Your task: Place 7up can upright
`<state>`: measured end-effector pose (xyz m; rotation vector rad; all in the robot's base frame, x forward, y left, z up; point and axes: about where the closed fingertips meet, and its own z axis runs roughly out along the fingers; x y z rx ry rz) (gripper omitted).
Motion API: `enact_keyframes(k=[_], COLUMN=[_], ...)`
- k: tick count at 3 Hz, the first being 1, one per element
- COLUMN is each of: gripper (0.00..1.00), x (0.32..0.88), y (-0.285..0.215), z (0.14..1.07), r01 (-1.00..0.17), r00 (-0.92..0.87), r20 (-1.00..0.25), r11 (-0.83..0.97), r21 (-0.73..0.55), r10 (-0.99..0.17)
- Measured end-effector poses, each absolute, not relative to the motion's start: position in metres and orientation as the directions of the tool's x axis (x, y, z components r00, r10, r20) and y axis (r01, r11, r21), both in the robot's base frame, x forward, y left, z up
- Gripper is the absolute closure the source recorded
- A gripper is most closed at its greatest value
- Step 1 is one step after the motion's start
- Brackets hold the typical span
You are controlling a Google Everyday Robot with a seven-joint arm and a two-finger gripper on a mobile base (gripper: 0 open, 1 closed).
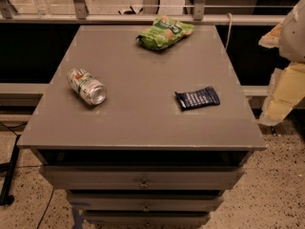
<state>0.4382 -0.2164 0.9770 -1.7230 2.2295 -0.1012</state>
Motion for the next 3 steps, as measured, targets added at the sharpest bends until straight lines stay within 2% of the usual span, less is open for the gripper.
enact_keyframes(k=[2,3], gripper=[0.0,0.0], x=[0.444,0.464], y=[-0.204,-0.174], z=[0.974,0.953], r01=[-0.935,-0.939], r00=[-0.211,-0.228], r20=[-0.197,-0.194], r11=[0.257,0.269], r21=[-0.244,-0.216], r10=[-0.957,-0.954])
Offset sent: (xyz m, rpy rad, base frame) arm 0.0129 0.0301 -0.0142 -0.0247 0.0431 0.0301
